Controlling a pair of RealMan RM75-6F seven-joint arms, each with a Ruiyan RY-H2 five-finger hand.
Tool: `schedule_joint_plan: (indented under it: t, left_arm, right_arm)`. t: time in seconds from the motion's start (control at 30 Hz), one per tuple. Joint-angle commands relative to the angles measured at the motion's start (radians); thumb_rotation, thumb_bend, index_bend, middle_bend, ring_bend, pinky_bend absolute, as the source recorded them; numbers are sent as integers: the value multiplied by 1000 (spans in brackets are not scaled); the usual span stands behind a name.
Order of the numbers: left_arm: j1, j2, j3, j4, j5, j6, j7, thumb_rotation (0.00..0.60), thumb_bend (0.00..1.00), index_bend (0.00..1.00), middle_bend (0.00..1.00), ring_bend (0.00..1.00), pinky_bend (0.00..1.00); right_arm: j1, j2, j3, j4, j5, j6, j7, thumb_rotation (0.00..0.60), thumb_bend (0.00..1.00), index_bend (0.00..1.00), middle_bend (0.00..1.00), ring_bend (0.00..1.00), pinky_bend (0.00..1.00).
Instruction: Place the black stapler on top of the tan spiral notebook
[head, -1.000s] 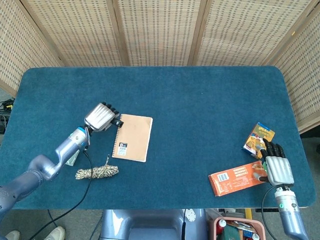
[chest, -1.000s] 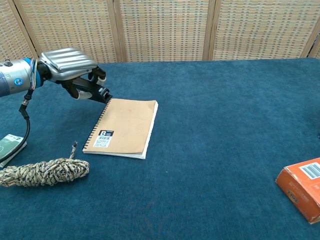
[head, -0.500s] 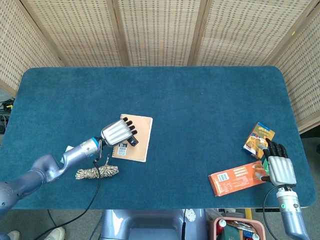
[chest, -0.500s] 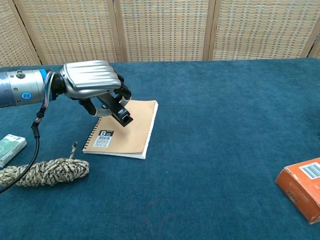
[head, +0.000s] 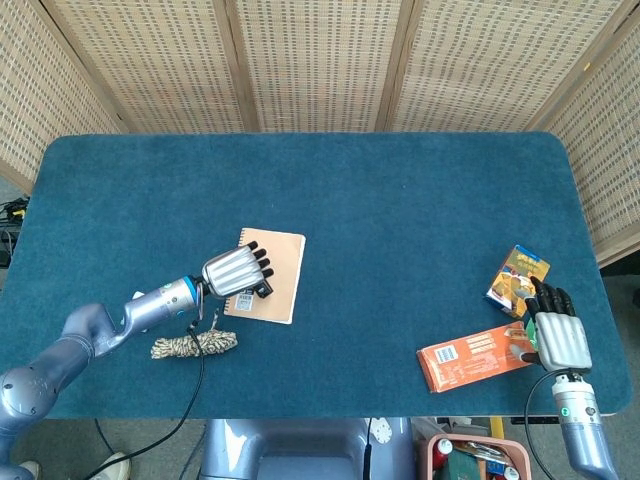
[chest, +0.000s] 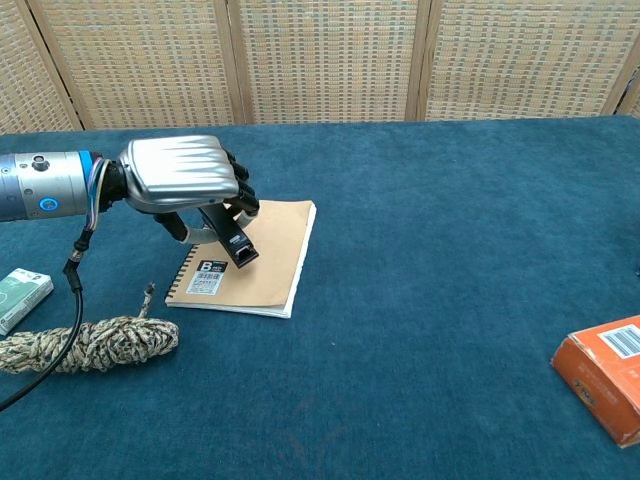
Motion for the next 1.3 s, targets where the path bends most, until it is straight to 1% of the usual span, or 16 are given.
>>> schedule_joint_plan:
  t: [0.03, 0.33, 0.5, 0.6, 0.77, 0.83, 0.93, 1.1, 1.23, 1.3]
  left_arm:
    - [4, -21, 9, 35, 2, 5, -15, 600, 491, 751, 555, 395, 458]
    - [2, -84, 29, 127, 13, 22, -27, 600, 491, 751, 507, 395, 420]
    - [3, -104, 34, 161, 14, 31, -30, 600, 490, 750, 482, 395, 395]
    - [7, -111, 37, 180, 11, 39, -36, 600, 470, 743, 461, 392, 365]
    - [13, -112, 38, 195, 1, 35, -40, 600, 395, 631, 345, 296, 282]
    - [13, -112, 40, 195, 0, 36, -40, 600, 378, 592, 316, 271, 274]
    - [15, -112, 42, 198, -3, 38, -34, 600, 367, 526, 263, 226, 236]
    - [19, -109, 38, 194, -15, 37, -21, 600, 302, 417, 179, 159, 169]
    - [22, -106, 34, 188, -22, 44, -16, 600, 250, 306, 98, 92, 113]
    - [24, -104, 30, 185, -28, 50, -12, 600, 234, 281, 69, 69, 86]
  right_arm:
    - [0, 0, -1, 0, -1, 0, -1, 600, 36, 158, 0, 0, 5]
    - [-1, 0, 0, 3, -6, 6, 7, 600, 36, 158, 0, 0, 5]
    - [-2, 0, 1, 4, -6, 8, 8, 600, 36, 158, 0, 0, 5]
    - [-2, 0, 0, 5, -6, 8, 9, 600, 36, 158, 0, 0, 5]
    - [-1, -2, -1, 5, -9, 8, 9, 600, 36, 158, 0, 0, 5]
    - [-1, -2, -1, 5, -10, 9, 8, 600, 36, 158, 0, 0, 5]
    - [-2, -2, -2, 3, -11, 10, 6, 600, 36, 158, 0, 0, 5]
    - [-2, -3, -2, 3, -11, 11, 6, 600, 36, 158, 0, 0, 5]
    - [-1, -3, -2, 4, -10, 8, 7, 600, 36, 158, 0, 0, 5]
    - [-1, -2, -3, 4, -13, 9, 7, 600, 36, 158, 0, 0, 5]
